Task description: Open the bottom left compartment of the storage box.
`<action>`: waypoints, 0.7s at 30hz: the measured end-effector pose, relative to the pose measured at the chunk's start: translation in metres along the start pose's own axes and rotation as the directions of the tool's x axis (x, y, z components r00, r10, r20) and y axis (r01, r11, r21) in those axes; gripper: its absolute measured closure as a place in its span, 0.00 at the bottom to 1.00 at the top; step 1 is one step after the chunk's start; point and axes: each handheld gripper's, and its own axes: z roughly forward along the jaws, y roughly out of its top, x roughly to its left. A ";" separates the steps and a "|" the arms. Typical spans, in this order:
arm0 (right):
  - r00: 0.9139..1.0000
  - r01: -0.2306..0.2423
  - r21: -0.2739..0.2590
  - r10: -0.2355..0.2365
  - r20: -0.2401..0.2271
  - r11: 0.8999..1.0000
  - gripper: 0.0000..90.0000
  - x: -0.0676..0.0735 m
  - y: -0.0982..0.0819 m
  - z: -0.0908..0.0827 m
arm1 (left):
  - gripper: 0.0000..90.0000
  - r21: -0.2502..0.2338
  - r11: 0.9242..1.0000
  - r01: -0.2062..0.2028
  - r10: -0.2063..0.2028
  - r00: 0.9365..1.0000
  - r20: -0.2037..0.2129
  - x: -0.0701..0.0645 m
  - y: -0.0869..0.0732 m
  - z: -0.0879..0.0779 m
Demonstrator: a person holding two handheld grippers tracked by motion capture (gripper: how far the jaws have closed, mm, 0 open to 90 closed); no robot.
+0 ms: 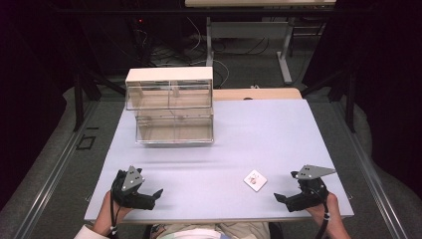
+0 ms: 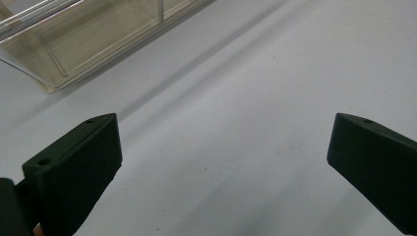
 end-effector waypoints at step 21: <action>1.000 -0.004 0.017 0.004 -0.001 1.000 0.01 -0.001 0.000 0.000 | 0.01 0.047 0.999 0.021 -0.021 1.000 -0.012 0.009 0.008 0.009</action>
